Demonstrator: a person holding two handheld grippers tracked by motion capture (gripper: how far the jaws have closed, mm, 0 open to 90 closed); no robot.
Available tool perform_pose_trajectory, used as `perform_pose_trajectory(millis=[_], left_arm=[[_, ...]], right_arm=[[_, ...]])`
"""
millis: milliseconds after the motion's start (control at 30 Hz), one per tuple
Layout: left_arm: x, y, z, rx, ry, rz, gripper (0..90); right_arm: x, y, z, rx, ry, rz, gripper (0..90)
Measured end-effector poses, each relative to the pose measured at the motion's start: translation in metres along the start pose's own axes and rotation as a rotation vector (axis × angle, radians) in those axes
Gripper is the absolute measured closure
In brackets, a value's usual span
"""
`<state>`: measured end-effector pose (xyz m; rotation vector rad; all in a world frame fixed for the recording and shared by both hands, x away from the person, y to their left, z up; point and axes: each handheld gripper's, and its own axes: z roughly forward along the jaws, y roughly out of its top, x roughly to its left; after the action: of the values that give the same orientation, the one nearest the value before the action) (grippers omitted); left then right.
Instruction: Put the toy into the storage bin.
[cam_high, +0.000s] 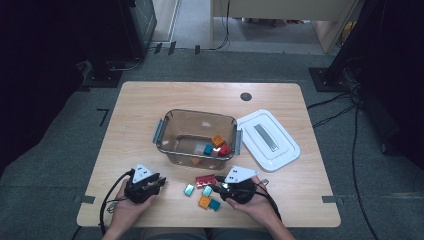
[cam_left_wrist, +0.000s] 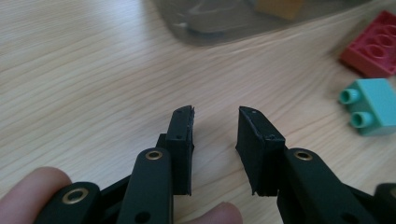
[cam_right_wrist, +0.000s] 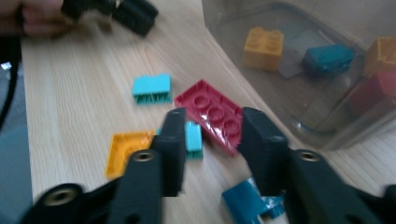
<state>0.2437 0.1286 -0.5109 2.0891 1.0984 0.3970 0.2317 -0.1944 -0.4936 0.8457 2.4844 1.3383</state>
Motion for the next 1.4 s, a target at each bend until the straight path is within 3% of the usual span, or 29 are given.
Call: perform_pose_trajectory(millis=[67, 200, 300, 433, 667, 967, 1100, 1300, 1333, 1400], left_arm=[[-0.001, 0.000, 0.001, -0.001, 0.012, 0.012, 64.3], [0.007, -0.002, -0.001, -0.011, 0.046, 0.004, 56.5], [0.027, -0.007, -0.006, -0.024, 0.080, -0.044, 49.9], [0.037, -0.010, -0.006, -0.026, 0.145, -0.055, 37.1], [0.041, -0.010, -0.004, -0.019, 0.174, -0.073, 19.2], [0.056, -0.011, -0.006, -0.019, 0.214, -0.114, 16.8], [0.062, -0.011, -0.007, -0.015, 0.235, -0.133, 14.8], [0.065, -0.011, -0.007, -0.012, 0.248, -0.145, 12.8], [0.065, -0.011, -0.006, -0.011, 0.248, -0.147, 12.4], [0.065, -0.011, -0.006, -0.011, 0.248, -0.147, 12.1]], right_arm=[[0.000, 0.002, 0.009, 0.000, -0.015, -0.017, 75.5], [0.000, 0.002, 0.022, 0.019, -0.060, -0.043, 79.5], [0.000, 0.000, 0.028, 0.047, -0.082, -0.060, 80.3], [-0.002, -0.002, 0.027, 0.058, -0.083, -0.054, 79.2], [-0.008, -0.011, 0.010, 0.066, -0.074, -0.024, 76.3], [-0.017, -0.029, -0.021, 0.081, -0.085, 0.002, 73.2], [-0.027, -0.043, -0.044, 0.091, -0.108, 0.020, 72.5], [-0.034, -0.048, -0.060, 0.096, -0.116, 0.040, 63.5], [-0.034, -0.047, -0.064, 0.068, -0.097, 0.045, 56.6], [-0.035, -0.045, -0.063, 0.071, -0.093, 0.042, 50.6]])
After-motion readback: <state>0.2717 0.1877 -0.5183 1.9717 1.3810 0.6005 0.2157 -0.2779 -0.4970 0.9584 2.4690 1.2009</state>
